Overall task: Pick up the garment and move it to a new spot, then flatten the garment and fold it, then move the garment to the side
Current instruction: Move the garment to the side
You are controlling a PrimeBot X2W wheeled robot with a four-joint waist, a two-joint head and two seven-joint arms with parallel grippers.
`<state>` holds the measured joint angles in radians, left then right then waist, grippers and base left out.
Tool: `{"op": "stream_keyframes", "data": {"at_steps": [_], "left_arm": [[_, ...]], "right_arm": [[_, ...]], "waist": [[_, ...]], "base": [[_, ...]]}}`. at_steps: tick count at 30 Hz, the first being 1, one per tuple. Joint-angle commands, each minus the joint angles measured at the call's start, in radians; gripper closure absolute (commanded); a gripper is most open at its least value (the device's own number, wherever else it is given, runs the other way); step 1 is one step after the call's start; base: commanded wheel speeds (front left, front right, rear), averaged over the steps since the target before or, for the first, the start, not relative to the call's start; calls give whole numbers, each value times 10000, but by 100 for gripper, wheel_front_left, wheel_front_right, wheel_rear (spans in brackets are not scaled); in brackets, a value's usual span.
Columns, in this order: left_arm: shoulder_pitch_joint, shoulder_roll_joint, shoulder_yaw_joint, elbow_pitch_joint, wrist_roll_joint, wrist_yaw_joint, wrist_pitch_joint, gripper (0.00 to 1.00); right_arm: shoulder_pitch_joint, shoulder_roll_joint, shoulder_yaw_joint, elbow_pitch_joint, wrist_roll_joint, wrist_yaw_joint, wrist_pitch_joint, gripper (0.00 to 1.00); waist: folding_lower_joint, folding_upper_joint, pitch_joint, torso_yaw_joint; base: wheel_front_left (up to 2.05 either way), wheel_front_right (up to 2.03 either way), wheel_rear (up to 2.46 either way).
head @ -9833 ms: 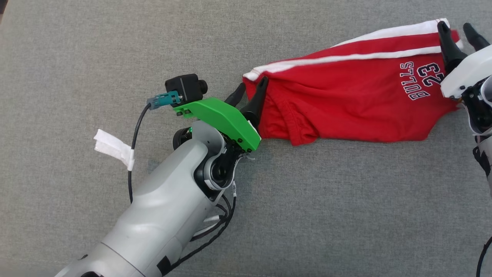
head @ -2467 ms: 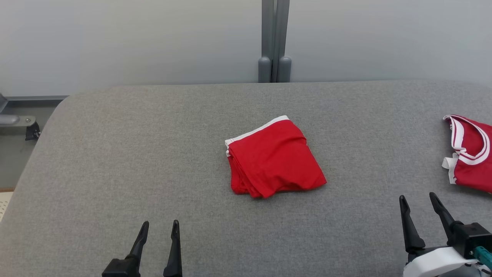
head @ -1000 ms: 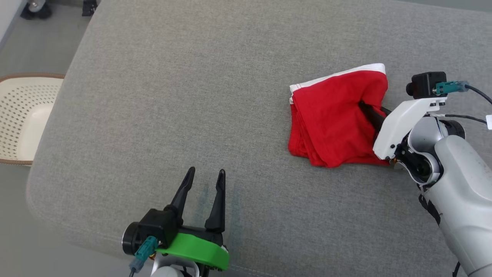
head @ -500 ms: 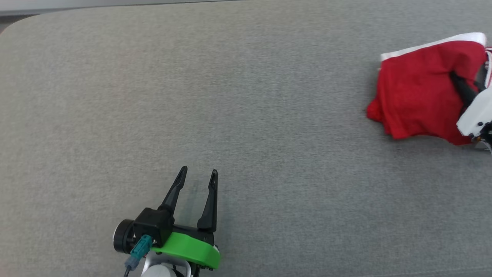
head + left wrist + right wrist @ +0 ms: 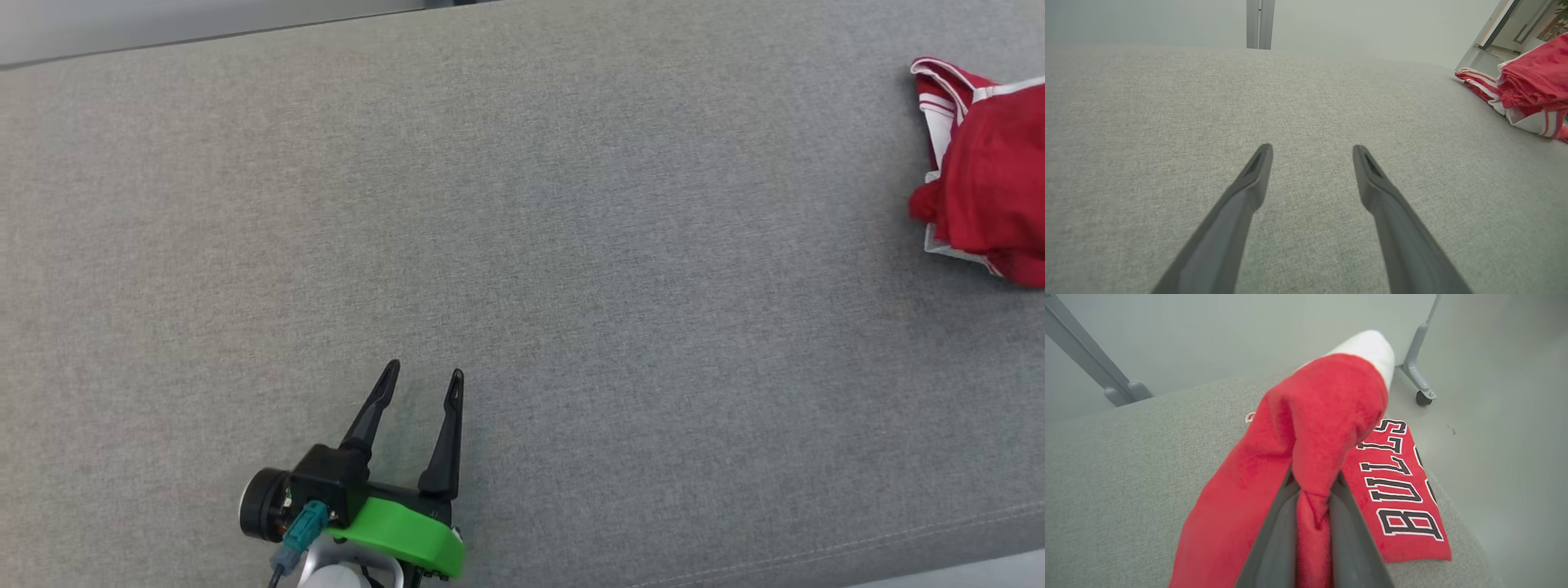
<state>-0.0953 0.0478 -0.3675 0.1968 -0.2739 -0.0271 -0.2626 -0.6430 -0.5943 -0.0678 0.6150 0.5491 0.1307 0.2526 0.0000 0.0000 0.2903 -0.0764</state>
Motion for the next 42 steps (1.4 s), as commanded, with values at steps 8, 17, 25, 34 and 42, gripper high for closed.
{"op": "stream_keyframes", "data": {"at_steps": [8, 17, 25, 34, 42], "left_arm": [[-62, 51, 138, 112, 173, -121, -28, 0], [90, 50, 122, 81, 87, -81, -28, 0], [80, 50, 236, 128, 51, -57, -28, 0], [305, 50, 294, -75, -164, 159, -27, 0], [683, 50, 577, -227, -356, 664, -28, 0]], "right_arm": [[-545, -592, 367, 519, -1144, -6, -46, 100], [-216, -1604, 338, 1391, -2216, -9, -656, 0], [-438, -1471, 255, 1962, -2936, -10, -1774, 0], [371, -933, 660, 674, -2727, -10, -3537, 0], [2634, 304, 783, -1540, -3053, -10, -4424, 0]], "waist": [[0, 0, 225, 713], [0, 0, 230, 848], [0, 0, 105, 672], [0, 0, -508, 690], [0, 0, -1333, 958]], "base": [[0, 0, 0], [0, 0, 0], [0, 0, 0], [0, 0, 0], [0, 0, 0]]}}
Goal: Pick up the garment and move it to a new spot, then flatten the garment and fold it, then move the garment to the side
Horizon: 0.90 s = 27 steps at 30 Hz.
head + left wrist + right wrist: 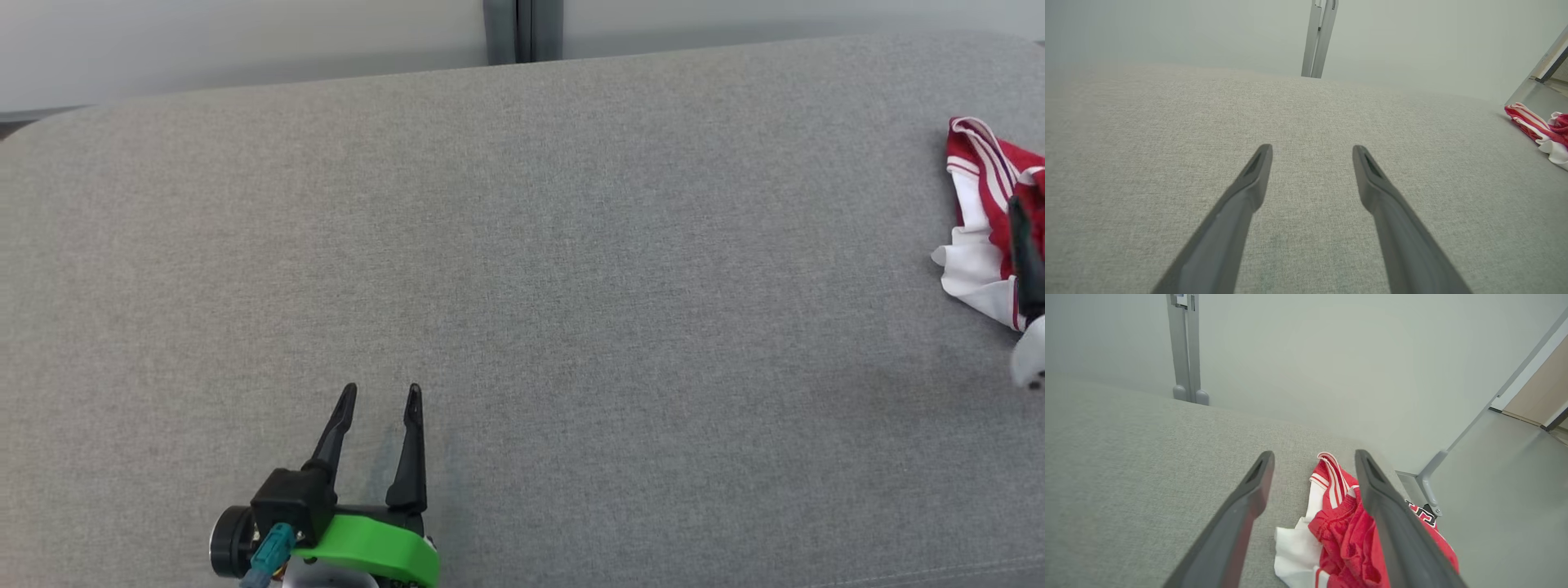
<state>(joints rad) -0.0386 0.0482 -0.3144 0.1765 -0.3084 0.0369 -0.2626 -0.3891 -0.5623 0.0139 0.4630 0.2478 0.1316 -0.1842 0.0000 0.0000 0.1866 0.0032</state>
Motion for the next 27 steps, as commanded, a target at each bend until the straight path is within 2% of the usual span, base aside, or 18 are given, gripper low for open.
{"op": "stream_keyframes", "data": {"at_steps": [1, 9, 12, 15, 22, 27], "left_arm": [[143, 46, 86, -104, -10, 42, -28, 0], [662, 44, 751, -252, 597, 714, -16, 0], [854, 44, 986, -159, 696, 763, -16, 0], [1041, 43, 1146, -28, 757, 615, -16, 0], [1363, 43, 1224, 337, 870, 206, -16, 0], [1450, 43, 1267, 411, 974, 128, -16, 0]], "right_arm": [[452, 208, -127, -329, -170, -20, -190, 0], [2855, 2367, -1109, -2254, -1484, -20, -778, 0], [3466, 3084, -1202, -2875, -1771, -20, -808, 0], [4125, 3728, -1125, -3395, -2033, -20, -807, 0], [4944, 4619, -1262, -3872, -2375, -20, -811, 0], [5120, 4717, -1326, -3791, -2530, -18, -813, 0]], "waist": [[0, 0, -401, 211], [0, 0, -1130, 553], [0, 0, -1321, 664], [0, 0, -1511, 778], [0, 0, -1763, 875], [0, 0, -1803, 887]], "base": [[0, 0, 0], [0, 0, 0], [0, 0, 0], [0, 0, 0], [0, 0, 0], [0, 0, 0]]}}
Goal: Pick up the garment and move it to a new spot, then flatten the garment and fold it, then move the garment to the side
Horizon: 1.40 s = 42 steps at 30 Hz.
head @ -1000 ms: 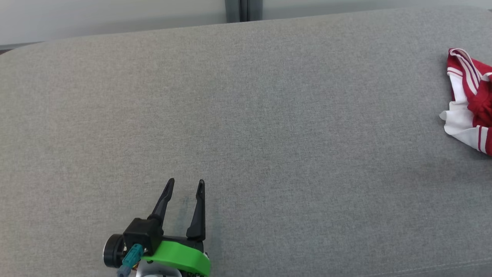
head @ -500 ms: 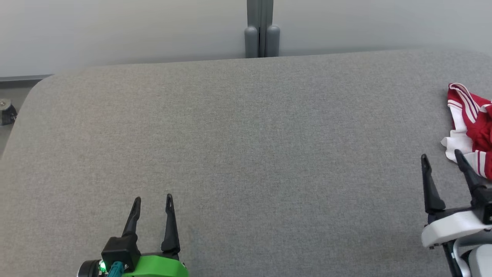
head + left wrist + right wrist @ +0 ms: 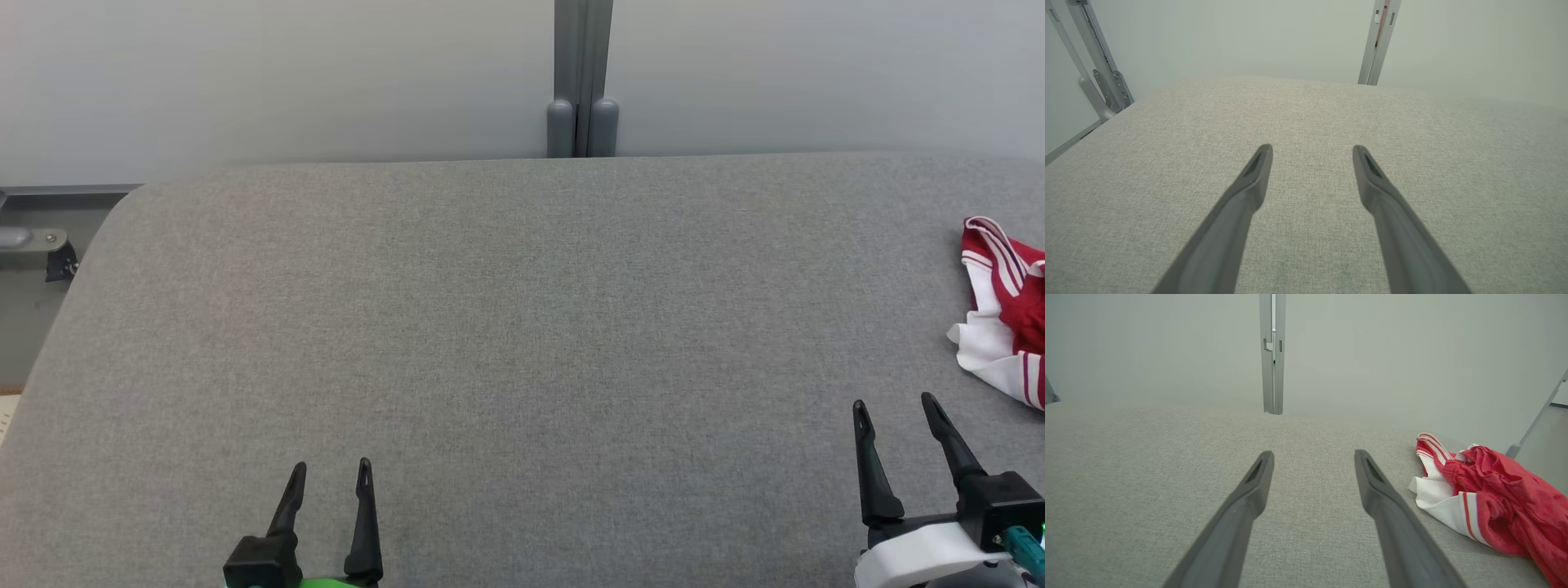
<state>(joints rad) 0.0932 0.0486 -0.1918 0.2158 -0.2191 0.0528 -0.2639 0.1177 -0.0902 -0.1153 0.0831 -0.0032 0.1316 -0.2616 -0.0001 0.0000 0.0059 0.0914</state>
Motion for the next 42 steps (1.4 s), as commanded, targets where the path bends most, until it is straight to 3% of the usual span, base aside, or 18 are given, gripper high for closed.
{"op": "stream_keyframes", "data": {"at_steps": [1, 2, 5, 21, 42], "left_arm": [[130, 39, 24, 45, 20, -82, -2, 0], [0, 0, -12, 46, 6, -56, 0, 100], [35, -5, -36, 170, -169, -80, 13, 100], [-431, 181, 413, 201, -3280, -438, 638, 100], [-909, 308, 932, 230, -6468, -845, 1338, 100]], "right_arm": [[59, 6, -73, 25, -49, -20, -38, 0], [6, 12, -67, 25, -10, 0, 0, 100], [-83, 66, -111, 279, 163, 2, 81, 100], [-535, 131, -76, 527, 3548, -1, 867, 100], [-1026, 204, -32, 806, 7094, -4, 1662, 100]], "waist": [[1, 0, 3, 18], [1, 0, 2, 18], [1, 0, 0, 15], [1, 0, -4, -107], [1, 0, -9, -261]], "base": [[0, 0, 0], [0, 0, 0], [0, 0, 0], [0, 0, 0], [0, 0, 0]]}}
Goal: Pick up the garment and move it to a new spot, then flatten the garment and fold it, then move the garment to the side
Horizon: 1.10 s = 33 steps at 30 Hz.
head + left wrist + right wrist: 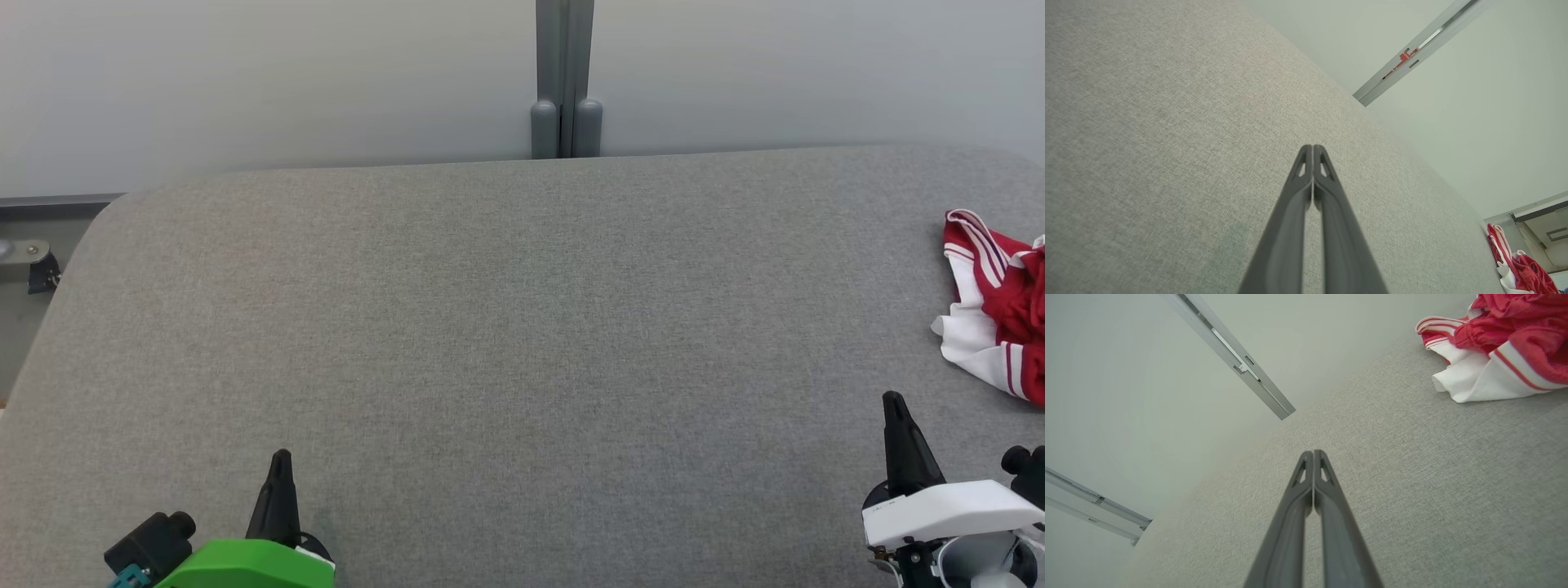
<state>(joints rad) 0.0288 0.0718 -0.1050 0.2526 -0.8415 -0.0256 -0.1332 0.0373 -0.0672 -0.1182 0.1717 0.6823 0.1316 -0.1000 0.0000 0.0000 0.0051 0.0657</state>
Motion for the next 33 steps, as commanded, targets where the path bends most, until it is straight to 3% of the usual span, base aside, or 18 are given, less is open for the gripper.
{"op": "stream_keyframes", "data": {"at_steps": [1, 33], "left_arm": [[-282, 80, 85, -139, -358, -77, 62, 100], [-799, 133, 825, -147, -3915, -542, 976, 100]], "right_arm": [[-239, -23, -3, -67, 374, -4, 78, 100], [-832, 58, 14, 297, 4441, -7, 1029, 100]], "waist": [[0, 0, 0, -10], [0, 0, -7, -245]], "base": [[0, 0, 0], [0, 0, 0]]}}
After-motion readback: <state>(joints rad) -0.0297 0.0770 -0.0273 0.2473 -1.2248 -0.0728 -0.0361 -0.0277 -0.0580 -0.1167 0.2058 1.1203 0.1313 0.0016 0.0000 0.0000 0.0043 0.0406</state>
